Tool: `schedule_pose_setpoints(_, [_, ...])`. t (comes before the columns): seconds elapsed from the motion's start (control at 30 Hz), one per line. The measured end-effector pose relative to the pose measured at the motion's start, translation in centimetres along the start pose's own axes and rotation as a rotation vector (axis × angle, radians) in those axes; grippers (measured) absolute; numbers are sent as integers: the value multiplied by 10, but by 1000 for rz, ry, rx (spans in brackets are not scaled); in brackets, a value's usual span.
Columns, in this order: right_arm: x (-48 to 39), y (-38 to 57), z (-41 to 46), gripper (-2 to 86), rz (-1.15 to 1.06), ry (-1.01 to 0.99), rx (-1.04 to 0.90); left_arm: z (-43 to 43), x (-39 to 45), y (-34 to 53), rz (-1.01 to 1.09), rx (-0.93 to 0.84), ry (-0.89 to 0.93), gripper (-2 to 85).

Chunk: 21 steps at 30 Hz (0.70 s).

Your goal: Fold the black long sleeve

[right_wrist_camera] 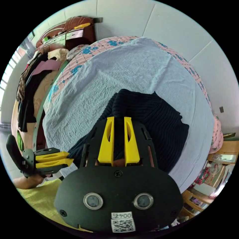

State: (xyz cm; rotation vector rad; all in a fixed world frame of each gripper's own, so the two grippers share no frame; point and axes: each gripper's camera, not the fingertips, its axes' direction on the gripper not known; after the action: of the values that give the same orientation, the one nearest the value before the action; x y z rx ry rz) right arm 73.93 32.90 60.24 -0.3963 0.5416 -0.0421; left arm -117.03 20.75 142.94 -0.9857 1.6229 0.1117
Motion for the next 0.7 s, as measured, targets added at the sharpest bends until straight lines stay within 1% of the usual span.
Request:
schedule_pose_setpoints(0.07, [7,-4,-20,104,-66,-10,-36,-2,-12,2,-55,25,100,22])
schedule_pose_setpoints(0.1, [12,-4,-28,107,-71,-33,-29,-4,-15,2,-70,34,122,22])
schedule_pose_setpoints(0.13, [27,-1,-47,113,-52,-93,-2,-8,-20,5,-96,43,147,21])
schedule_pose_setpoints(0.17, [45,6,-69,116,-22,-154,40,-14,-25,8,-114,55,147,20])
schedule_pose_setpoints(0.23, [75,24,-100,120,12,-210,92,-26,-30,12,-131,69,113,19])
schedule_pose_setpoints(0.33, [126,74,-139,121,66,-248,134,-47,-29,11,-144,133,98,16])
schedule_pose_setpoints(0.43, [178,138,-150,114,199,-329,88,-47,-6,-16,-78,185,137,9])
schedule_pose_setpoints(0.5, [206,179,-146,112,302,-387,55,-33,18,-41,5,172,150,6])
schedule_pose_setpoints(0.57, [235,229,-138,113,434,-505,35,-2,56,-77,141,138,146,4])
schedule_pose_setpoints(0.6, [241,239,-137,114,453,-538,38,8,65,-85,175,123,134,4])
schedule_pose_setpoints(0.63, [250,256,-134,117,478,-601,46,29,78,-98,228,81,79,3])
schedule_pose_setpoints(0.67, [256,268,-130,120,487,-660,42,48,86,-107,268,49,-25,3])
schedule_pose_setpoints(0.7, [259,272,-129,122,489,-686,39,57,86,-109,273,32,-81,2])
